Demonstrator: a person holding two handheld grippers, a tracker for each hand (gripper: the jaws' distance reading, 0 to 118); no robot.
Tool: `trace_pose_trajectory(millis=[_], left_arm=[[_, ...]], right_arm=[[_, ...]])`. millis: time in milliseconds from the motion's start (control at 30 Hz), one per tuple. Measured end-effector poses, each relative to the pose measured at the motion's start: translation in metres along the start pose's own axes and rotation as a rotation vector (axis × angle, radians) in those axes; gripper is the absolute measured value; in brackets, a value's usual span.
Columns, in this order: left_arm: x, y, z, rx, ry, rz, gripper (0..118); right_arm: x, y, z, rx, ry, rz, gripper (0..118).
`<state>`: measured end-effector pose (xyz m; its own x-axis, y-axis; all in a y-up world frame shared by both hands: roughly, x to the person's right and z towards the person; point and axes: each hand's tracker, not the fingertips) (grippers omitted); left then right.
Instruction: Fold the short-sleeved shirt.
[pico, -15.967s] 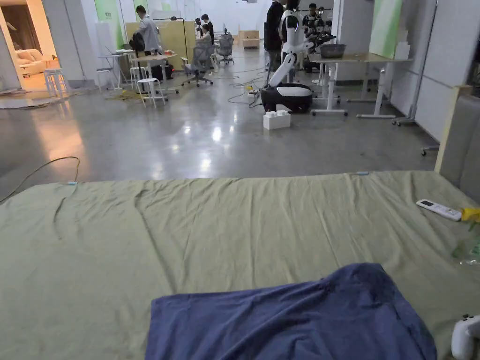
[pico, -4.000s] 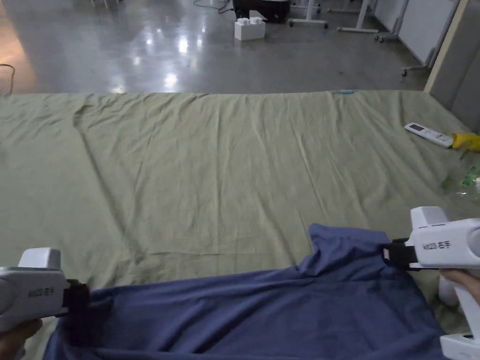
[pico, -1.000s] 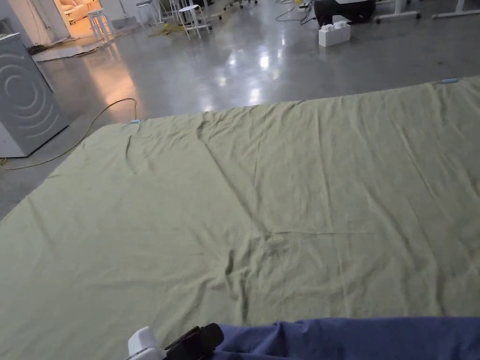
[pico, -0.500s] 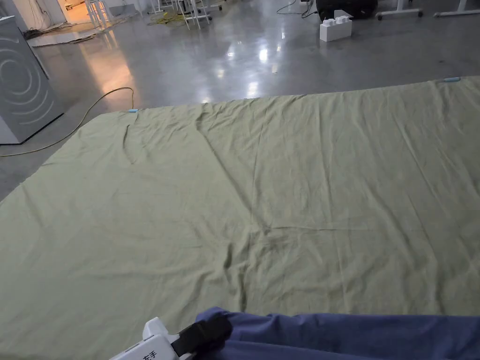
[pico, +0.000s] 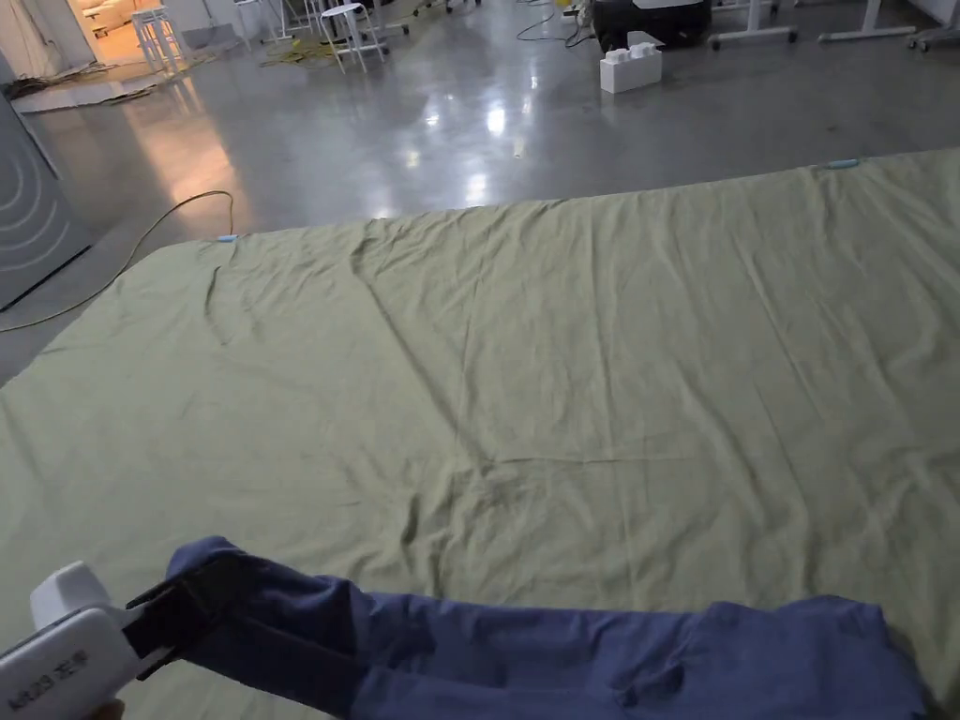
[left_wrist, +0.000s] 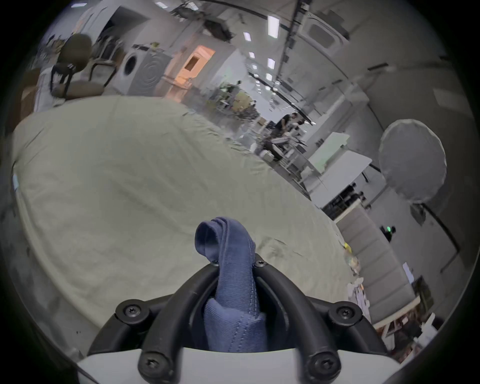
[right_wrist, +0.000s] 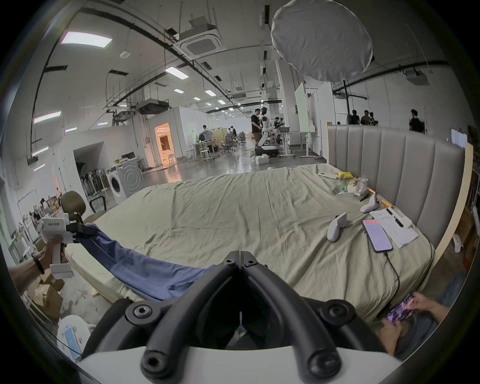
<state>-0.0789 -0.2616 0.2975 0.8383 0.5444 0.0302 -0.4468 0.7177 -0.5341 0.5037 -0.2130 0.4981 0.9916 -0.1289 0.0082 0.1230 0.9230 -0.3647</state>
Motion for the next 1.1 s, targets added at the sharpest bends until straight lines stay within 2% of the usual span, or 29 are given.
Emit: trace_pose_trajectory(millis=[133, 233, 333, 433, 467, 533, 567, 600, 733, 800, 833, 867, 900, 933, 1000, 1033, 1100], left_arm=[[0.092, -0.054, -0.037, -0.113, 0.029, -0.192, 12], [0.148, -0.107, -0.079, -0.209, -0.001, -0.261, 12], [0.178, -0.150, -0.120, -0.332, -0.024, -0.303, 12], [0.200, -0.181, -0.137, -0.370, 0.009, -0.458, 17], [0.203, -0.187, -0.140, -0.379, -0.002, -0.465, 25], [0.209, -0.189, -0.142, -0.403, -0.028, -0.474, 63], [0.211, -0.185, -0.138, -0.434, -0.060, -0.468, 77], [0.212, -0.178, -0.132, -0.441, -0.070, -0.459, 84], [0.198, -0.146, -0.098, -0.303, -0.035, -0.413, 84], [0.180, -0.134, -0.090, -0.266, 0.003, -0.266, 78], [0.171, -0.132, -0.089, -0.266, -0.018, -0.177, 66], [0.160, -0.132, -0.092, -0.274, -0.049, -0.081, 42], [0.154, -0.137, -0.098, -0.296, -0.083, -0.015, 13], [0.152, -0.145, -0.105, -0.325, -0.063, -0.022, 6], [0.156, -0.168, -0.124, -0.398, -0.019, -0.097, 2], [0.158, -0.178, -0.134, -0.455, -0.051, -0.111, 2], [0.161, -0.204, -0.153, -0.524, -0.058, -0.084, 2]], right_arm=[[-0.001, 0.001, 0.006, 0.004, -0.001, -0.003, 0], [0.002, -0.001, 0.014, 0.007, -0.016, 0.018, 0], [0.011, -0.006, 0.023, -0.005, -0.037, 0.027, 0], [0.021, -0.016, 0.030, -0.025, -0.059, 0.005, 0], [0.026, -0.021, 0.030, -0.043, -0.066, -0.018, 0], [0.033, -0.029, 0.027, -0.070, -0.084, -0.058, 0], [0.036, -0.032, 0.026, -0.078, -0.087, -0.068, 0], [0.038, -0.033, 0.026, -0.078, -0.091, -0.069, 0], [0.042, -0.036, 0.028, -0.054, -0.073, -0.086, 0], [0.043, -0.036, 0.025, -0.051, -0.066, -0.087, 0], [0.043, -0.035, 0.024, -0.051, -0.064, -0.083, 0], [0.043, -0.035, 0.022, -0.053, -0.063, -0.080, 0], [0.043, -0.034, 0.022, -0.052, -0.062, -0.079, 0], [0.043, -0.034, 0.021, -0.052, -0.058, -0.081, 0], [0.041, -0.033, 0.022, -0.052, -0.053, -0.083, 0], [0.039, -0.033, 0.023, -0.051, -0.054, -0.082, 0], [0.039, -0.033, 0.026, -0.051, -0.058, -0.078, 0]])
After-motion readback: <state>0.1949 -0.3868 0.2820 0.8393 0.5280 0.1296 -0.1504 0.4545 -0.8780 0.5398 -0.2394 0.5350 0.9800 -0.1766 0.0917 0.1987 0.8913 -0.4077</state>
